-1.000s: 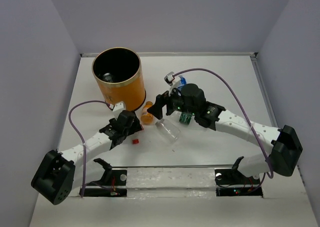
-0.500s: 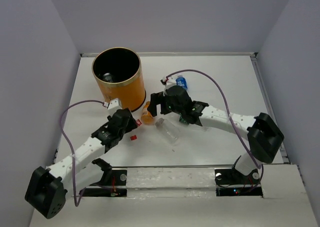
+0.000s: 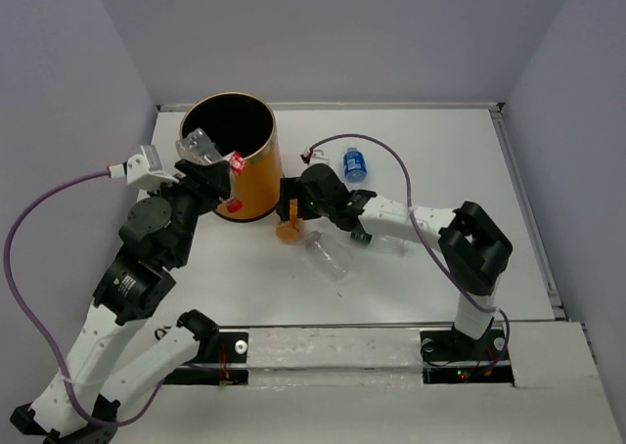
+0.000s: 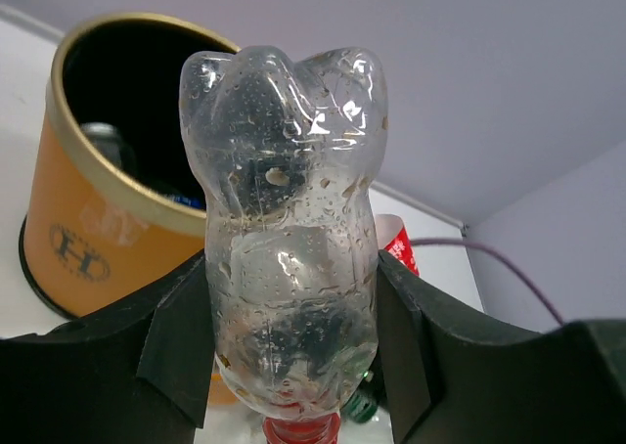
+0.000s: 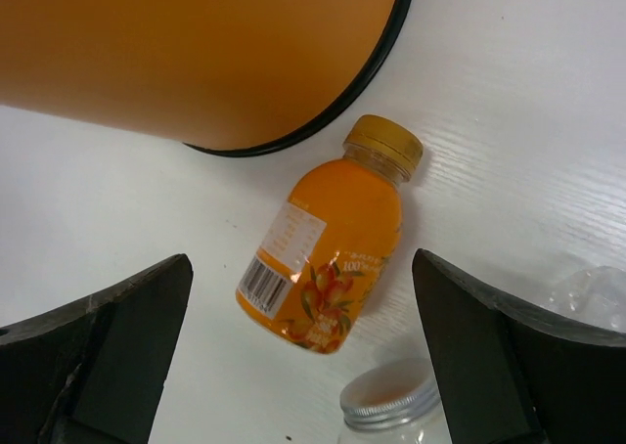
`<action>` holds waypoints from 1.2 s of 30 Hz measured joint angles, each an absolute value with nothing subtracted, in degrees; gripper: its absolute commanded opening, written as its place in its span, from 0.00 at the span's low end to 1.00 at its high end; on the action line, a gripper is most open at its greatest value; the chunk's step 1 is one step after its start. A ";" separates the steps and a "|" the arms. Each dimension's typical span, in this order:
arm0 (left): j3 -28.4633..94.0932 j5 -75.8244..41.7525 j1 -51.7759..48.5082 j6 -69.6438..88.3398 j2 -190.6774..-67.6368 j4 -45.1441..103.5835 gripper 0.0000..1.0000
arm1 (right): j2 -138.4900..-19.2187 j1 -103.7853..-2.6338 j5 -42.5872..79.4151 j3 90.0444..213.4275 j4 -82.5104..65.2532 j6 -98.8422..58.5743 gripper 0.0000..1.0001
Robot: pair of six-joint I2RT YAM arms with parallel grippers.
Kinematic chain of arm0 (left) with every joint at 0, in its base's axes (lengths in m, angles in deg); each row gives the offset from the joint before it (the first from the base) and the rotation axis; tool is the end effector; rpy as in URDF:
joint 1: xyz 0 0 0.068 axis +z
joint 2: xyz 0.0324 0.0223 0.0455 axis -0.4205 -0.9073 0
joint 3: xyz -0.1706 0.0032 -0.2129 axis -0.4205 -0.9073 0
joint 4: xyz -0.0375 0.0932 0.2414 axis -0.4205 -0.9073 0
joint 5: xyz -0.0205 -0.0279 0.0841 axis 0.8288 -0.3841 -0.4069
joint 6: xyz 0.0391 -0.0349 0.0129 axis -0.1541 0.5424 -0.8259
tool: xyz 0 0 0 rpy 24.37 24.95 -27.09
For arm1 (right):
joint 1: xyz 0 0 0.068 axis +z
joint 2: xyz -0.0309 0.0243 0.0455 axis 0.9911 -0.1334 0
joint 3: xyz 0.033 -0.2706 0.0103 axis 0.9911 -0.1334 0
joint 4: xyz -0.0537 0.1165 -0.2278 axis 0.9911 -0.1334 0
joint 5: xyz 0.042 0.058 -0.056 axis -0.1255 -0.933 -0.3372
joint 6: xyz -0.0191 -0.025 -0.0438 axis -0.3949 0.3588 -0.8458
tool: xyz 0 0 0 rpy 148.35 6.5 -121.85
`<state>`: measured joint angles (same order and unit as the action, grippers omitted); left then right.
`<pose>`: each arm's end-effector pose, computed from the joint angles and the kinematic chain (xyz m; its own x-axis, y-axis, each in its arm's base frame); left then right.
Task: Put the plastic bottles in the bin
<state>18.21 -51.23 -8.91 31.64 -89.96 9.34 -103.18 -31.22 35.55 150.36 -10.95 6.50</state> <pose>0.1077 -0.0534 0.4212 -0.0334 -0.5807 -0.8135 0.1427 0.8028 -0.5789 0.2691 0.3241 0.2315 -0.6692 0.0360 -0.7422 -0.3752 0.8457 0.3794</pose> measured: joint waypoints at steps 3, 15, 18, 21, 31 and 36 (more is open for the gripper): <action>22.97 -54.40 -8.87 27.15 -96.12 14.19 0.53 | -105.93 -31.14 35.60 152.17 -11.10 7.88 1.00; 32.50 -59.43 -2.55 13.12 -121.85 25.40 0.54 | -112.07 -30.11 35.51 154.40 -12.85 10.18 0.97; 32.50 -58.92 2.47 11.61 -124.64 28.09 0.55 | -112.62 -30.13 35.49 155.17 -12.83 10.26 0.95; 32.50 -59.21 5.86 10.11 -127.27 30.58 0.71 | -113.15 -30.11 35.44 155.69 -12.81 10.46 0.88; 32.46 -58.03 6.36 8.58 -133.69 33.57 0.99 | -113.30 -30.11 35.75 155.80 -12.92 11.03 0.76; 32.39 -55.27 7.76 10.13 -133.26 33.29 0.99 | -113.30 -30.11 36.40 155.78 -12.92 11.71 0.50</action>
